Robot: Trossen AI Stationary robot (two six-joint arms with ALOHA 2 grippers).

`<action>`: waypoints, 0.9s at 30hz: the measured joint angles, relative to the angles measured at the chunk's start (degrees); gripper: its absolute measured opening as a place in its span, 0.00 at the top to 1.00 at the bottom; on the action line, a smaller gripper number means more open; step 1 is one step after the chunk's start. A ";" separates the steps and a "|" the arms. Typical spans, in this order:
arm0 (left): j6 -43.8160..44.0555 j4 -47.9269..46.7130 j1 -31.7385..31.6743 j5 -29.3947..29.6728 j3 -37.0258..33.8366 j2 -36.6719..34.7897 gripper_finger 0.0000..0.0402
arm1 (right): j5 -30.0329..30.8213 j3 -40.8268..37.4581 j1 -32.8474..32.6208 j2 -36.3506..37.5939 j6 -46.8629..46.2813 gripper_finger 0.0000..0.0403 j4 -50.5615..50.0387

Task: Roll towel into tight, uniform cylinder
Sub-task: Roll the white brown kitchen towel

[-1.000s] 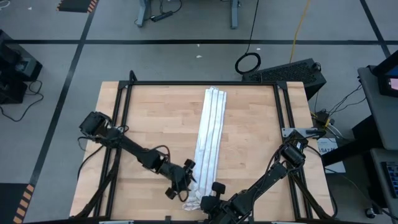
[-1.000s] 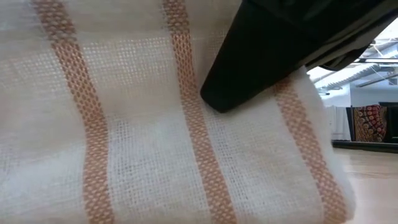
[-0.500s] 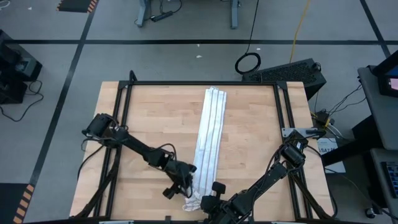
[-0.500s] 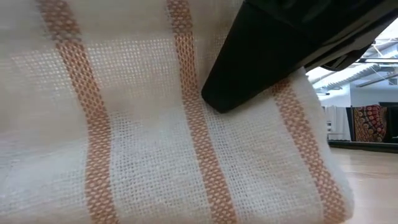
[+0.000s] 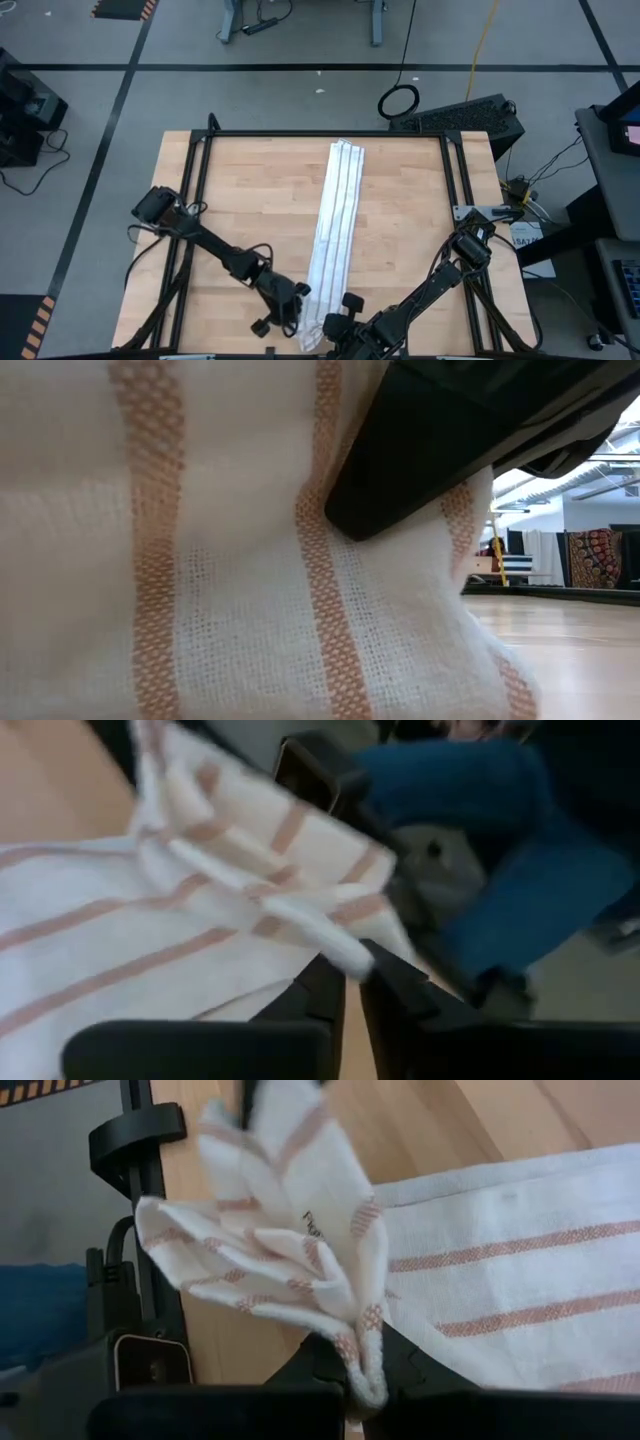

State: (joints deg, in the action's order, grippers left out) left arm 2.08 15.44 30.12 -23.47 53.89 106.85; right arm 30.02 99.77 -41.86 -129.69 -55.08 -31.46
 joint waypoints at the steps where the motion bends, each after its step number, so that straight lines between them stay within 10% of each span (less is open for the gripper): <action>1: 1.46 1.11 0.52 -0.10 0.00 0.00 0.90 | 0.01 0.00 -0.03 0.00 -0.30 1.00 0.01; 17: 15.51 -8.47 9.52 17.06 0.00 -0.35 0.53 | 3.19 0.00 -1.36 0.02 -1.26 1.00 0.28; 27: 19.88 -3.41 19.84 49.74 -5.15 0.83 0.51 | 8.14 0.00 -2.74 0.02 3.43 1.00 -1.17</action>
State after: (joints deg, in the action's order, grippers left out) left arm 21.96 12.03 49.96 26.27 48.74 107.68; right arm 38.16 99.77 -44.60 -129.67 -51.65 -32.62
